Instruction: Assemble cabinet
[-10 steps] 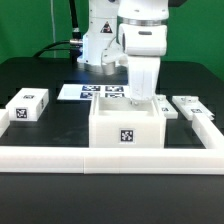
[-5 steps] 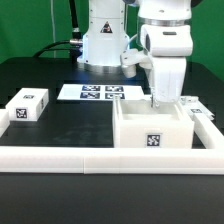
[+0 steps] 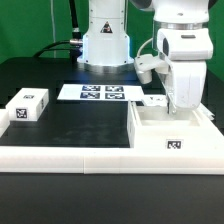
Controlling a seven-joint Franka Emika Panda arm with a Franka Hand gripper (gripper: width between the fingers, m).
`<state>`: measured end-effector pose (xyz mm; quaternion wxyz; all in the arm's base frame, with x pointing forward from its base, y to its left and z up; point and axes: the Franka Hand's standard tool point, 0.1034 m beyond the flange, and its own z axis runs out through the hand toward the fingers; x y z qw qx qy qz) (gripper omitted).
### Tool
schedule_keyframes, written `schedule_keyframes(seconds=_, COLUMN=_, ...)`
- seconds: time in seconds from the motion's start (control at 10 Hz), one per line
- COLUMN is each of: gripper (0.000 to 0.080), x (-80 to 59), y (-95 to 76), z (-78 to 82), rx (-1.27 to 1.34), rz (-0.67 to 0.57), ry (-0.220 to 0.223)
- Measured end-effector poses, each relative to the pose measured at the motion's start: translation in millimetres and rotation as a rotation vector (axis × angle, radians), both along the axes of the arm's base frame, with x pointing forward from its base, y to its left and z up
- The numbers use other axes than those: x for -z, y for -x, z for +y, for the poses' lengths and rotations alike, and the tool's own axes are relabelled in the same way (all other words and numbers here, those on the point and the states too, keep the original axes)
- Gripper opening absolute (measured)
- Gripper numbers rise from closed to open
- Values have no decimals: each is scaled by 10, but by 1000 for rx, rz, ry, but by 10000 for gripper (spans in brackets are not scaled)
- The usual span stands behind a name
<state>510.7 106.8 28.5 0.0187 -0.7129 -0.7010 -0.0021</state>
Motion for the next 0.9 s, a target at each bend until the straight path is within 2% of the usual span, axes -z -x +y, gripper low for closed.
schedule_keyframes(seconds=0.5, gripper=38, x=-3, y=-38, z=41, rx=14, rz=-2, ry=-1)
schedule_keyframes(seconds=0.6, gripper=94, x=0, y=-33, z=36, rx=15, rz=0, ry=-1)
schedule_keyframes(seconds=0.7, gripper=94, x=1, y=-32, z=32, rx=16, rz=0, ry=-1)
schedule_keyframes(seconds=0.8, gripper=283, x=1, y=-32, z=30, rx=16, rz=0, ry=-1)
schedule_keyframes(seconds=0.9, gripper=432, x=2, y=-32, z=28, rx=16, rz=0, ry=0)
